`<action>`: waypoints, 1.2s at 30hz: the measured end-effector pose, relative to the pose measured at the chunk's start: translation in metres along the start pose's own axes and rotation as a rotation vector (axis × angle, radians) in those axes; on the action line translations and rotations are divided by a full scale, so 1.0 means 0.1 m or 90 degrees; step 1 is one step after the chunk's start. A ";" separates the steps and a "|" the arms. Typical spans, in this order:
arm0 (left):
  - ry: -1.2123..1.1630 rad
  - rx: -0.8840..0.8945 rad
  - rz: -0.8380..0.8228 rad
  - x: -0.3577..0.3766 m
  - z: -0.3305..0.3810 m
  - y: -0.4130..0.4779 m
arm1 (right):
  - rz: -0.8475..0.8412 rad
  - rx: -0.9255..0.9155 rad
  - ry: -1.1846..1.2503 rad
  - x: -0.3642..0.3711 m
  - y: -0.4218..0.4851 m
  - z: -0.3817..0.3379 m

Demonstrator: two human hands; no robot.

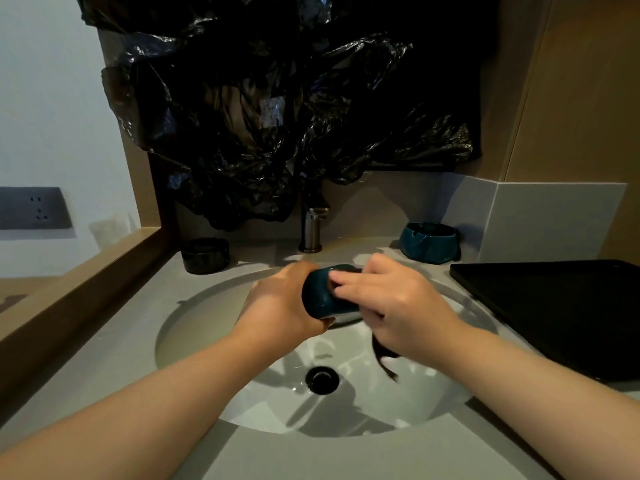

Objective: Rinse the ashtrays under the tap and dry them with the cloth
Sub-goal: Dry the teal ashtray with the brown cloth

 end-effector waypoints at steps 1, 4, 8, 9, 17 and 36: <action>0.000 -0.001 -0.001 0.00 0.00 0.00 | -0.005 -0.020 -0.002 0.03 0.00 -0.03; -0.054 -0.030 0.013 -0.02 -0.04 0.01 | 0.047 0.056 -0.029 0.00 -0.04 0.14; -0.104 -0.041 0.025 -0.01 -0.04 0.01 | 0.102 0.130 -0.064 -0.02 -0.09 0.19; -0.104 -0.034 0.024 0.00 -0.03 0.01 | 0.099 0.091 -0.070 0.00 -0.07 0.11; -0.195 -0.054 0.057 -0.01 -0.06 0.01 | 0.113 0.132 -0.028 0.02 -0.07 0.11; -0.264 -0.050 0.078 -0.05 -0.02 -0.02 | 0.160 0.197 0.057 -0.04 0.00 0.03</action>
Point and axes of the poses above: each hand's wrist, its own y-axis towards the middle knuckle, its own x-axis out of the palm, z = x × y, the point moved 3 cm from there along y, towards the middle knuckle, and after that the axes turned 2 degrees about -x, right-handed, at the moved point
